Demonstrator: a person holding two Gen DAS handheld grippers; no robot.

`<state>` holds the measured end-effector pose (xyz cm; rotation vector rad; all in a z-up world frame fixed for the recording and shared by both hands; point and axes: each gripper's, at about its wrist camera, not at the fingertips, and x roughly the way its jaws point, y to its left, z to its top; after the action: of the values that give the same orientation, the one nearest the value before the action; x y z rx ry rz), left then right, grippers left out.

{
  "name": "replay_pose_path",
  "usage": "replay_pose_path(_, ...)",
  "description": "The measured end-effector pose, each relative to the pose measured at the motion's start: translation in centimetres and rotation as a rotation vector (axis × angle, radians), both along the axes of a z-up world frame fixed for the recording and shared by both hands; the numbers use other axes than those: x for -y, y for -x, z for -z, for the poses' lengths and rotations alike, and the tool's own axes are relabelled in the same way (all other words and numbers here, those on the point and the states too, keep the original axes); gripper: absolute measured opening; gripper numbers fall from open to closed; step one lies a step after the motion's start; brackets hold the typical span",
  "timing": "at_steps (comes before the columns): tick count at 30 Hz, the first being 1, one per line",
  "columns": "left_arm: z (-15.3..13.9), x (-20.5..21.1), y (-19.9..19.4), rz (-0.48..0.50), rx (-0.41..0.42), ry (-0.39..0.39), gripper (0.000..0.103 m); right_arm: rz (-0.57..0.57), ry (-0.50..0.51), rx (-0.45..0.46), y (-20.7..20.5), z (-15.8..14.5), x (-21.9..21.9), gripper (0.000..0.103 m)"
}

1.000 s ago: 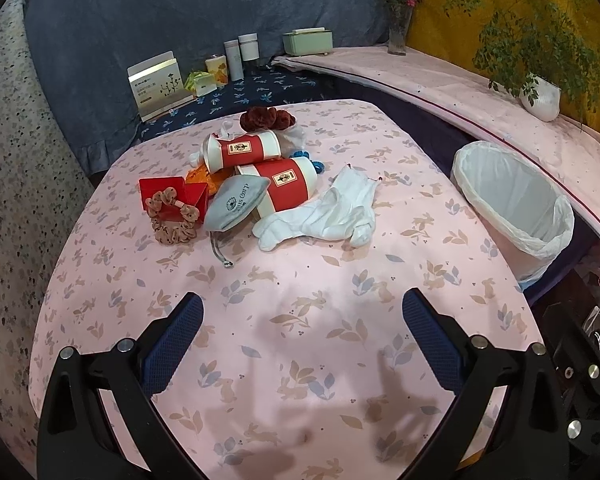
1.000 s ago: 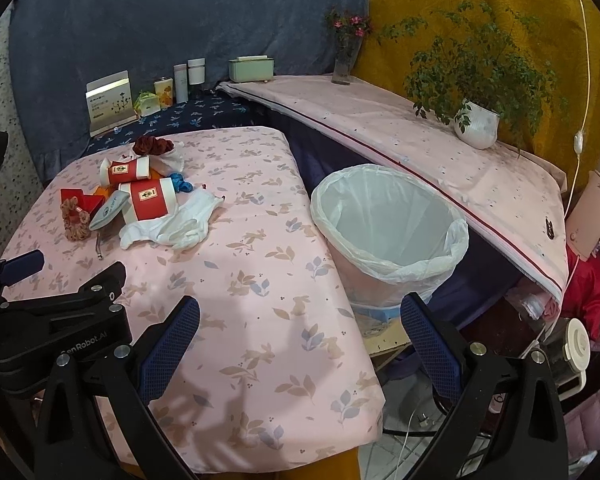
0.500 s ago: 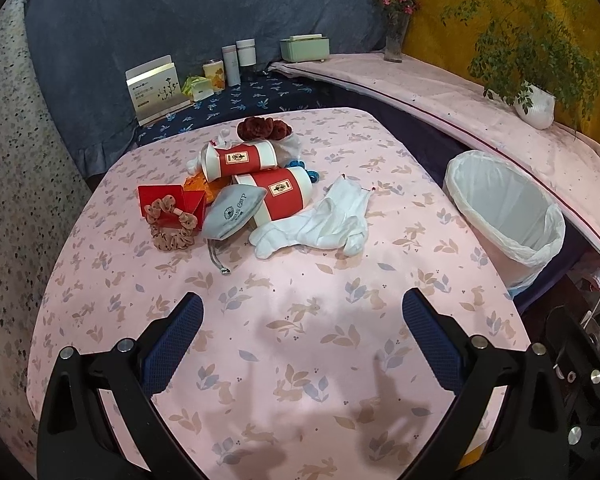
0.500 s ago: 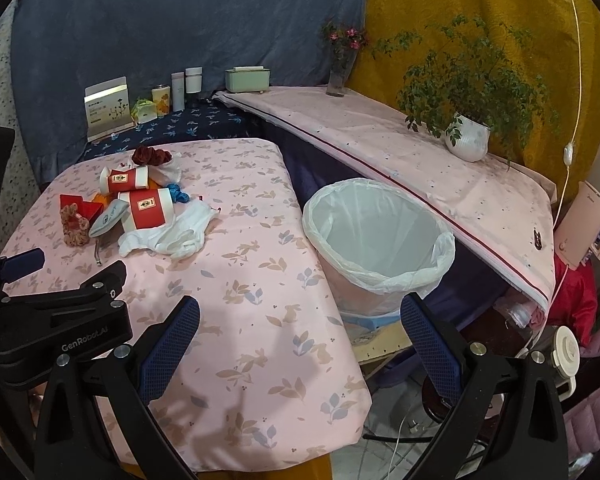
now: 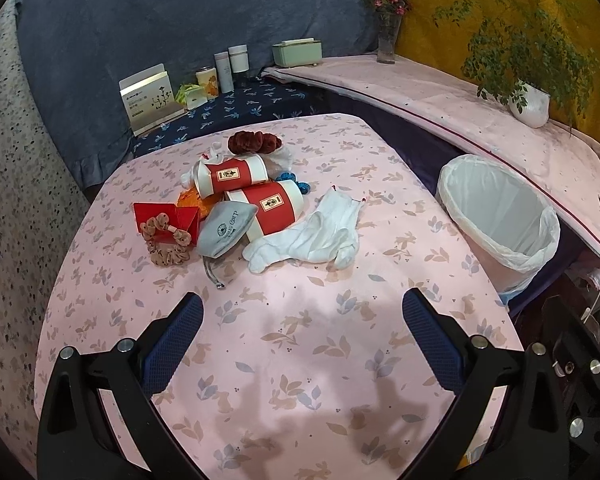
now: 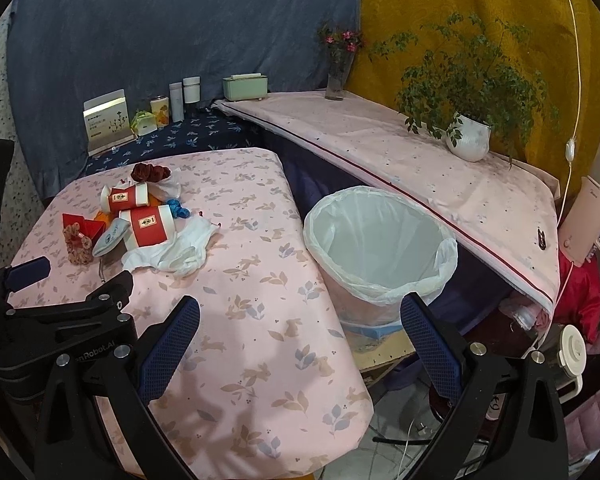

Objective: Collect trash

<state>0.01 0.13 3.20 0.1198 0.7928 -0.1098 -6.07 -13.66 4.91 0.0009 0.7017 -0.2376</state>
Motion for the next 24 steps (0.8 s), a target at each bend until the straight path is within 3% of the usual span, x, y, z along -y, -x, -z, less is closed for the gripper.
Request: replay_pose_path(24, 0.3, -0.3, -1.5, -0.031, -0.04, -0.007, 0.095, -0.005, 0.029, -0.031, -2.0, 0.5, 0.1, 0.096)
